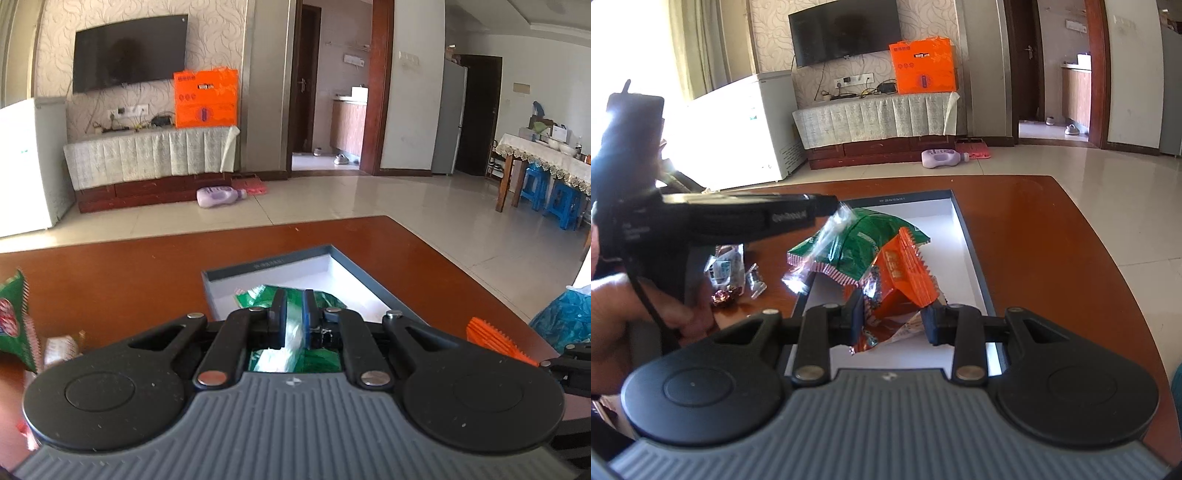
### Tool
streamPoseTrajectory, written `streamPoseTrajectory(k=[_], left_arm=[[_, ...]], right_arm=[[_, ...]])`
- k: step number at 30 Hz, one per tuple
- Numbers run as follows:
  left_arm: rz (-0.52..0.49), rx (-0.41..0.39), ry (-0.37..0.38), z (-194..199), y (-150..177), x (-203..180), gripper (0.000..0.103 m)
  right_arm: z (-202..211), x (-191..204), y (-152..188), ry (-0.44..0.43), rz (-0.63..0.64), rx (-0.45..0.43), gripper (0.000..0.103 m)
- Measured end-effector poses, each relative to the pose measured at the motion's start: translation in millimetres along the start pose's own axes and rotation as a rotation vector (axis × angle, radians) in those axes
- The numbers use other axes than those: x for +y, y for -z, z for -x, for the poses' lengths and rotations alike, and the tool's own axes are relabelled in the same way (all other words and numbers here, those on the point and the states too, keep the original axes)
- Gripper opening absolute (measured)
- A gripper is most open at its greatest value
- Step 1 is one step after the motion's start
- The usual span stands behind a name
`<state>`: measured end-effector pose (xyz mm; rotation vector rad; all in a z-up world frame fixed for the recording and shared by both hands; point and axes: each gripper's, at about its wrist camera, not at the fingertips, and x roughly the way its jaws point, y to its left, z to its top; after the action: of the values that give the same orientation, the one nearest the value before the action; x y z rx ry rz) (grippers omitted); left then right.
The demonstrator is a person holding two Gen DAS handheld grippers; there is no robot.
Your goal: Organize snacks
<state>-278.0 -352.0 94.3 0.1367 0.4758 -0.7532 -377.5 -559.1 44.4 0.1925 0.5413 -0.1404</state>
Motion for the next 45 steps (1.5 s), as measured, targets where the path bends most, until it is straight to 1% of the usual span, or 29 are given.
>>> streamPoseTrajectory(k=[5, 9, 14, 19, 22, 25, 27, 31, 33, 36, 37, 39, 40, 41, 43, 44, 45], left_arm=[[-0.017, 0.016, 0.004, -18, 4, -9, 0.01], [-0.002, 0.027, 0.007, -36, 1, -7, 0.01], [-0.005, 0.016, 0.017, -47, 2, -10, 0.01], [-0.006, 0.017, 0.023, -48, 0, -11, 0.01], [-0.021, 0.007, 0.037, -31, 2, -6, 0.01], [-0.049, -0.013, 0.041, -1, 10, 12, 0.01], [-0.035, -0.007, 0.03, 20, 20, 29, 0.011], [-0.053, 0.025, -0.011, 49, 50, 51, 0.011], [-0.06, 0.059, -0.022, 59, 67, 57, 0.011], [-0.141, 0.103, -0.047, 62, 87, 54, 0.011], [-0.168, 0.105, -0.057, 60, 91, 53, 0.014], [-0.2, 0.126, -0.081, 54, 101, 53, 0.027], [-0.206, 0.139, -0.09, 50, 103, 55, 0.042], [-0.213, 0.148, -0.102, 45, 105, 56, 0.059], [-0.229, 0.145, -0.137, 41, 108, 59, 0.078], [-0.237, 0.136, -0.137, 40, 110, 62, 0.081], [-0.244, 0.137, -0.129, 38, 112, 58, 0.081]], right_arm=[[-3, 1, 0, 0.004, 0.006, 0.009, 0.035], [-5, 2, -2, 0.009, 0.007, 0.01, 0.035], [-9, 3, -3, 0.008, 0.012, 0.018, 0.035], [-11, 0, -2, 0.01, 0.009, 0.02, 0.035], [-12, 0, -1, 0.007, 0.006, 0.024, 0.035], [-14, 2, -3, -0.006, 0.01, 0.027, 0.035], [-14, 5, -6, -0.024, 0.002, 0.015, 0.035], [-15, 16, -11, -0.066, 0.0, -0.003, 0.035], [-17, 25, -11, -0.083, 0.012, -0.004, 0.035], [-17, 34, -11, -0.09, 0.034, -0.002, 0.035], [-17, 35, -11, -0.092, 0.034, -0.001, 0.035], [-17, 37, -11, -0.09, 0.028, 0.0, 0.035], [-16, 35, -11, -0.088, 0.024, 0.0, 0.035], [-16, 35, -11, -0.086, 0.02, 0.0, 0.035], [-15, 32, -9, -0.082, 0.018, 0.001, 0.035], [-15, 32, -8, -0.081, 0.017, 0.002, 0.035], [-15, 31, -7, -0.079, 0.014, 0.004, 0.035]])
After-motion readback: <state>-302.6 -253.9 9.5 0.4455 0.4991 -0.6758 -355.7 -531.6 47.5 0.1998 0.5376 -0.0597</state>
